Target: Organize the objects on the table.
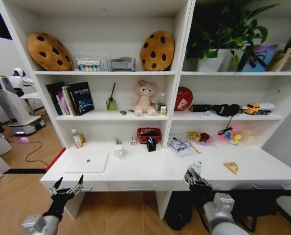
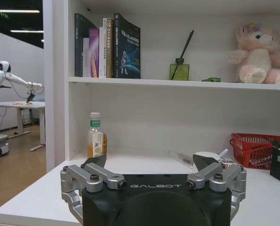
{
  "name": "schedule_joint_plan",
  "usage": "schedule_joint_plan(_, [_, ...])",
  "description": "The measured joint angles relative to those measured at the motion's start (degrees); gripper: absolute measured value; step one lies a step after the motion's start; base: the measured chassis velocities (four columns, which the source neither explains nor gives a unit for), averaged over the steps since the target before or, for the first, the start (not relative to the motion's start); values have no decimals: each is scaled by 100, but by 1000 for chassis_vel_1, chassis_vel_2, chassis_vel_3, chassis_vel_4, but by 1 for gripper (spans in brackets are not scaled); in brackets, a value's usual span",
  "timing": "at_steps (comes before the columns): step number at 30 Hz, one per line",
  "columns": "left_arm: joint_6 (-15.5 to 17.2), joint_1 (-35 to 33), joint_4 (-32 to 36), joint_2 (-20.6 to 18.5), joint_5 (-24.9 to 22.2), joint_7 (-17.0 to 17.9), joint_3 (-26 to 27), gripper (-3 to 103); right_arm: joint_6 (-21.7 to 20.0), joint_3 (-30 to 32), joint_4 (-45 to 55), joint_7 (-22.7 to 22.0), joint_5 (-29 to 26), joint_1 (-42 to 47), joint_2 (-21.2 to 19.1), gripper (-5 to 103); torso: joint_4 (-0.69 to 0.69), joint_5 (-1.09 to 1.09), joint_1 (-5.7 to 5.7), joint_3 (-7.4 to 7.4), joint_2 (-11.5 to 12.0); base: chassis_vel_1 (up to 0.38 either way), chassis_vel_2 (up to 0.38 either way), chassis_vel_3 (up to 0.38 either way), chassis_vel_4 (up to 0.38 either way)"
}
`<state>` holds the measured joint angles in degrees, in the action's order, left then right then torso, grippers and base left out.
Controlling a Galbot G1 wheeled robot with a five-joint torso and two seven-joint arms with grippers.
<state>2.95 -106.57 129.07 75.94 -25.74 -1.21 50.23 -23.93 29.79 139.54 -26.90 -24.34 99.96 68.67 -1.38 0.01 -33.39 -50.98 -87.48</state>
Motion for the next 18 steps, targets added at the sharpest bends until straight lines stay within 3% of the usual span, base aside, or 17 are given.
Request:
schedule_joint_plan(11, [0, 2, 0, 0, 0, 0, 0, 100, 66, -57, -165, 66, 144, -54, 124, 24, 1, -2, -13, -4, 7, -58, 8, 49, 0])
schedule_joint_plan(18, [0, 0, 0, 0, 0, 0, 0, 100, 93, -27, -237, 56, 143, -78, 140, 24, 1, -2, -7, -2, 4, -134, -143, 138, 140])
